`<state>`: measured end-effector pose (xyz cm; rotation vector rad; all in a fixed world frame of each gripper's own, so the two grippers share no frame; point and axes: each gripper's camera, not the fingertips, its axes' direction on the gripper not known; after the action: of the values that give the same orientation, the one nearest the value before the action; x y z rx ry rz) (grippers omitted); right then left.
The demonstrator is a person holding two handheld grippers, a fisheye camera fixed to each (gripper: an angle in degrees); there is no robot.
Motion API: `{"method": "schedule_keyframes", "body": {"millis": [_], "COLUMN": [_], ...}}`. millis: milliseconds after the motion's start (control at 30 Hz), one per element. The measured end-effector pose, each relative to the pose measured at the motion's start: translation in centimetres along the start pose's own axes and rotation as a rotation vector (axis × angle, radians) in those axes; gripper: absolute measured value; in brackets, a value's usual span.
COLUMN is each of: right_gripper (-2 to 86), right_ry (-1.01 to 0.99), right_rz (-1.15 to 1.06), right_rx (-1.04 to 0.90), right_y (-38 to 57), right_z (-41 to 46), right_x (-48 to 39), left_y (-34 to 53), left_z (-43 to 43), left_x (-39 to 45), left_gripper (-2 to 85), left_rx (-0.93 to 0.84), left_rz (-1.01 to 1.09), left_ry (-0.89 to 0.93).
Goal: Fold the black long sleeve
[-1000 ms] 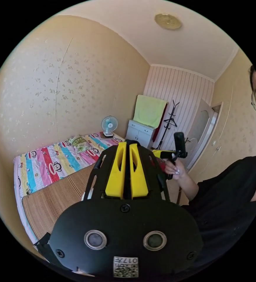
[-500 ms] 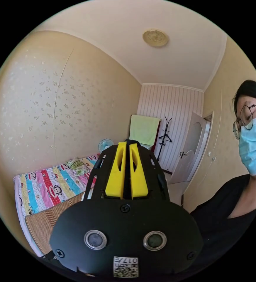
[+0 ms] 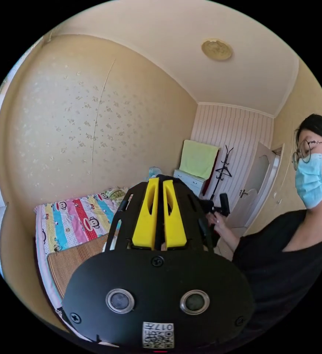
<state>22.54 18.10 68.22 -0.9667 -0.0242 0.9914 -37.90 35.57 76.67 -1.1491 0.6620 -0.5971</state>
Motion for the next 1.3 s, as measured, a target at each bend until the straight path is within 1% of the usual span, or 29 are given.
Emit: {"method": "schedule_keyframes", "body": {"millis": [33,100,200,267,367,433,500,533,567,600,633,667,700,733,767,800,833,867,967,1000,1067,1100,1133,1200,1233,1300], "right_gripper": [2.8,2.7,2.6,2.6,2.6,2.6,2.6,2.6,2.6,2.6,2.6,2.5,2.4,2.2,2.1,1.9,1.6,1.4,1.2,1.2,1.6,1.8,2.2,2.9,3.4,4.1], "right_ry": [0.037,0.074,0.114,0.169,0.156,0.167,0.194,0.231,0.253,0.295,0.34,0.387,0.411,0.44,0.433,0.373,0.287,0.243,0.247,0.243,0.278,0.289,0.292,0.287,0.298,0.332], "right_rz": [-0.015,-0.084,-0.211,-0.298,-0.347,-0.346,-0.337,-0.331,-0.324,-0.295,-0.284,-0.284,-0.262,-0.162,-0.103,-0.017,0.016,0.051,0.171,0.217,0.319,0.346,0.395,0.456,0.475,0.452], "right_rx": [0.026,0.075,0.117,0.141,0.124,0.042,-0.07,-0.176,-0.228,-0.318,-0.39,-0.426,-0.446,-0.525,-0.578,-0.651,-0.665,-0.677,-0.771,-0.82,-0.933,-0.953,-0.986,-1.029,-1.077,-1.151], "right_y": [-1.0,-1.9,-3.0,-3.9,-5.7,-8.4,-10.7,-12.3,-12.9,-13.7,-13.5,-12.2,-11.3,-9.1,-7.9,-4.8,-1.3,2.6,11.3,15.7,24.2,26.2,29.8,34.2,36.7,39.7], "right_z": [-1.1,-2.2,-3.1,-3.1,-1.9,1.2,5.5,9.6,11.9,16.8,22.1,26.8,28.9,32.8,34.5,37.0,38.3,39.1,40.1,40.0,39.3,38.9,38.1,36.8,36.2,35.5], "right_x": [-0.9,-3.1,-6.9,-9.1,-9.1,-6.4,-2.3,1.4,3.6,8.6,13.9,18.9,21.3,26.1,28.2,31.6,33.7,35.6,39.2,40.5,42.3,42.5,42.8,42.8,42.4,41.4], "left_y": [0.1,1.1,2.3,2.3,0.8,-1.1,-4.4,-5.3,-6.8,-7.7,-7.8,-7.4,-6.0,-5.1,-3.0,-0.6,0.7,3.5,11.7,15.1,19.8,22.4,23.5,26.2,26.6,27.8], "left_z": [-0.1,-1.2,-3.2,-4.6,-5.7,-4.9,-0.7,1.0,5.0,9.8,12.3,17.2,21.3,23.0,25.9,28.2,29.2,31.3,35.4,36.7,37.9,38.0,37.8,36.3,35.8,34.0], "left_x": [-0.2,-0.6,-0.3,-0.6,-3.1,-6.4,-13.1,-15.1,-19.7,-25.0,-27.8,-33.1,-37.8,-39.6,-42.4,-43.9,-44.3,-44.6,-43.2,-42.4,-41.5,-41.1,-41.0,-40.8,-40.8,-40.6], "left_gripper": [-0.6,-0.6,-0.6,-0.5,-0.4,-0.4,-0.1,0.0,0.4,1.0,1.6,2.8,3.3,3.5,3.7,3.9,3.9,4.0,4.2,4.3,5.0,5.6,5.8,6.6,6.7,7.0], "left_rx": [-0.023,-0.05,-0.007,0.039,0.085,0.063,-0.046,-0.086,-0.173,-0.251,-0.284,-0.336,-0.388,-0.416,-0.457,-0.474,-0.481,-0.497,-0.591,-0.648,-0.743,-0.797,-0.817,-0.851,-0.857,-0.875], "left_rz": [0.01,0.047,0.12,0.138,0.076,-0.005,-0.144,-0.172,-0.239,-0.329,-0.371,-0.449,-0.515,-0.542,-0.594,-0.628,-0.64,-0.659,-0.693,-0.71,-0.742,-0.766,-0.776,-0.802,-0.805,-0.815], "left_ry": [0.019,0.117,0.207,0.235,0.209,0.179,0.098,0.063,-0.001,-0.043,-0.067,-0.134,-0.225,-0.277,-0.373,-0.41,-0.408,-0.39,-0.346,-0.315,-0.313,-0.36,-0.388,-0.51,-0.539,-0.617]}}
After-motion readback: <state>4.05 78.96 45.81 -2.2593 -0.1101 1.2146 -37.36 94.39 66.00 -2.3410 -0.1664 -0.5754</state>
